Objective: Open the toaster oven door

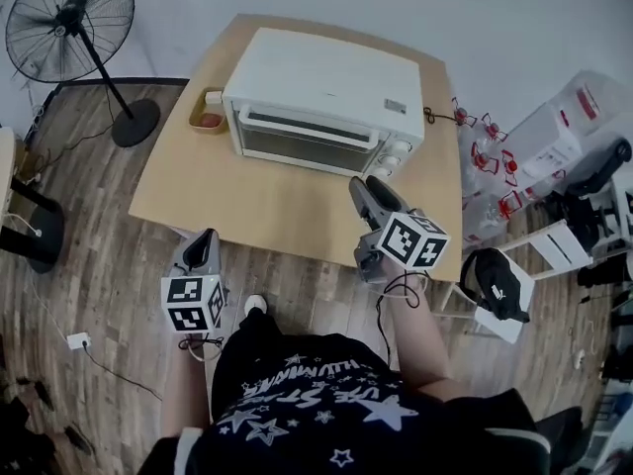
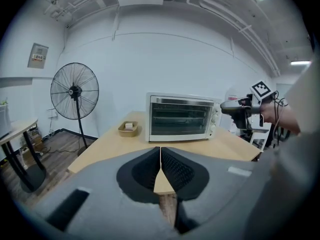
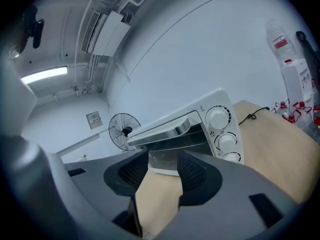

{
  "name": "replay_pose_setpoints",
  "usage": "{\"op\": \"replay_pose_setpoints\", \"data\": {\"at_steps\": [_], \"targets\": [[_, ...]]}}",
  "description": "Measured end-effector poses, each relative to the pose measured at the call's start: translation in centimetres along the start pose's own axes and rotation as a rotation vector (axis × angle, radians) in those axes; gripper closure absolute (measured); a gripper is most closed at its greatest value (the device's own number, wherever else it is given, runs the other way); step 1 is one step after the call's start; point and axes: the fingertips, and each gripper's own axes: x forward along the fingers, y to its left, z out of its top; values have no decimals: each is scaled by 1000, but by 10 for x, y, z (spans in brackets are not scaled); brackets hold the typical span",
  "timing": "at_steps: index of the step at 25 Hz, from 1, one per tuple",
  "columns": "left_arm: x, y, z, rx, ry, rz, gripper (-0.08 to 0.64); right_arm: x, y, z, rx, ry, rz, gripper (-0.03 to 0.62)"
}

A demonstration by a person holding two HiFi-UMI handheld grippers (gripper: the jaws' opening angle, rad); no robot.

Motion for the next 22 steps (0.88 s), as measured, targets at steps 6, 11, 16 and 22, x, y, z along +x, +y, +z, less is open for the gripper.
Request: {"op": "replay_pose_setpoints", "data": {"at_steps": [6,11,16,22], "targets": [[38,19,26,32,-9,-92,538,11,-5,24,24,-60,-90,416],[63,27,44,53,-14,-154,538,21,-16,40,54,-101,-177,416],[82,36,53,60,-15,-195,538,31,-28,57,67,-131,-259,416],[98,44,58,61,-10,-222,538,42,-45,68,70,-112,-363,419]]}}
